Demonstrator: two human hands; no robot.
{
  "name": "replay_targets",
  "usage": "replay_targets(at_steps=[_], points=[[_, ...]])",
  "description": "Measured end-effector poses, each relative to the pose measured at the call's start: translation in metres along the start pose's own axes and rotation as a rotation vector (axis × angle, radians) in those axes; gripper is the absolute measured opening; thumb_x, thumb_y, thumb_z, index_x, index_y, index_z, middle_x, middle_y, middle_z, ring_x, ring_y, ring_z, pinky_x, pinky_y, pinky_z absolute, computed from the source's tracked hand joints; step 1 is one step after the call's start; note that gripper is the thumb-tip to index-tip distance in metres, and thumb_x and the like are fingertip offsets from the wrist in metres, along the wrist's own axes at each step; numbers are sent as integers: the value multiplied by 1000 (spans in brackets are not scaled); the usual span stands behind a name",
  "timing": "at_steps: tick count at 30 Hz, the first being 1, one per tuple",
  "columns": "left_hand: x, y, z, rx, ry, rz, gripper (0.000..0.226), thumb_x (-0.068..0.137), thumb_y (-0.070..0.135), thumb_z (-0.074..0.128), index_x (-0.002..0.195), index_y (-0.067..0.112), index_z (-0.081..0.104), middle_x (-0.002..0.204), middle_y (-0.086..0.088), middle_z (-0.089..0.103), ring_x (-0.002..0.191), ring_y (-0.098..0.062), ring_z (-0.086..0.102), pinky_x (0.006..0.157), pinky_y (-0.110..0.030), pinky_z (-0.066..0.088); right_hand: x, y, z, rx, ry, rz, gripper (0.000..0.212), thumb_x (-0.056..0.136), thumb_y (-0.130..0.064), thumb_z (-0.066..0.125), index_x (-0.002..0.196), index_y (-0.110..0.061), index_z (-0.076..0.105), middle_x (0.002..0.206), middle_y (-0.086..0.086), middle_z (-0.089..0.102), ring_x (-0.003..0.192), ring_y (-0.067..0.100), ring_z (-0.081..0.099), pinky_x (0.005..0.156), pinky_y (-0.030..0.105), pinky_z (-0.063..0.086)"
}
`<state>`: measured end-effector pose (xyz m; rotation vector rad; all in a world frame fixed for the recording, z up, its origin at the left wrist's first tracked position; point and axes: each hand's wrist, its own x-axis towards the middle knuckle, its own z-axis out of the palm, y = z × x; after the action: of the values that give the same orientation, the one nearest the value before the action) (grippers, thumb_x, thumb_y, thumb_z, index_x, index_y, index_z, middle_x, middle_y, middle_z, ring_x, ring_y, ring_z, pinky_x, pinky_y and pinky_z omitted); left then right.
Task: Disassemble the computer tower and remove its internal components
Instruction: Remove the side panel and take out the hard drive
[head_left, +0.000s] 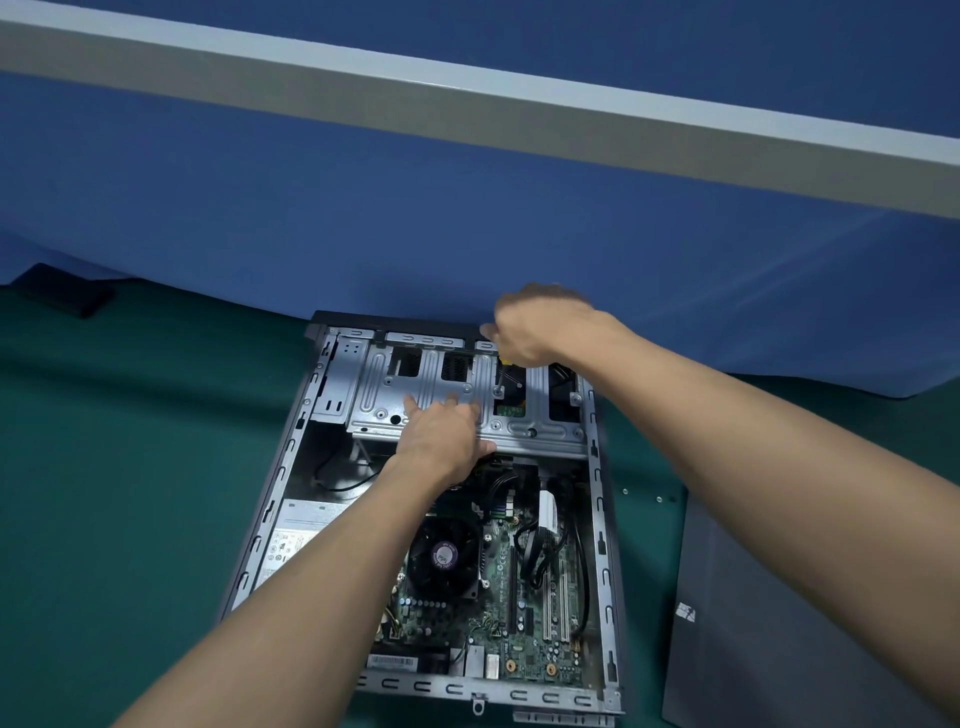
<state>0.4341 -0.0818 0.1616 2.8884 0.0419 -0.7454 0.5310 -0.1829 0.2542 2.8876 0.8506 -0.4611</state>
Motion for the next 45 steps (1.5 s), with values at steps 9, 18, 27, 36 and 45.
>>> replay_targets(at_steps=[9,18,27,36,45], points=[[-2,1,-1,0,-7,4,62,96,51,45,147,18,33,153,-14,32,132,-31,44,117,-55,8,8,-2,-3,-45,-112,-62,35,96,-19,48,63,-11,42,64,4,46,54,18,44,47,25,32],[-2,1,-1,-2,-7,1,60,96,50,46,146,18,35,153,-14,32,131,-31,44,117,-55,7,8,2,-4,-147,-104,-230,25,80,0,47,60,-12,39,56,3,37,51,22,34,45,26,26],[-1,1,-1,-6,-10,-2,59,96,50,46,144,18,38,153,-14,33,130,-31,45,117,-55,8,10,5,1,-131,-86,-39,48,98,-53,33,74,-14,47,71,-4,46,64,18,47,66,30,38],[-3,1,-1,-15,-15,-10,59,96,50,46,145,18,37,152,-13,34,130,-31,46,117,-55,8,6,6,-4,-101,-59,-204,21,79,-1,52,65,-15,48,66,3,51,60,23,49,46,24,31],[-4,2,-2,-12,-7,-4,63,96,50,46,148,18,32,156,-14,26,132,-31,44,118,-54,5,6,8,5,-78,-66,-5,51,96,-58,33,75,-13,41,70,-2,43,65,20,48,65,31,37]])
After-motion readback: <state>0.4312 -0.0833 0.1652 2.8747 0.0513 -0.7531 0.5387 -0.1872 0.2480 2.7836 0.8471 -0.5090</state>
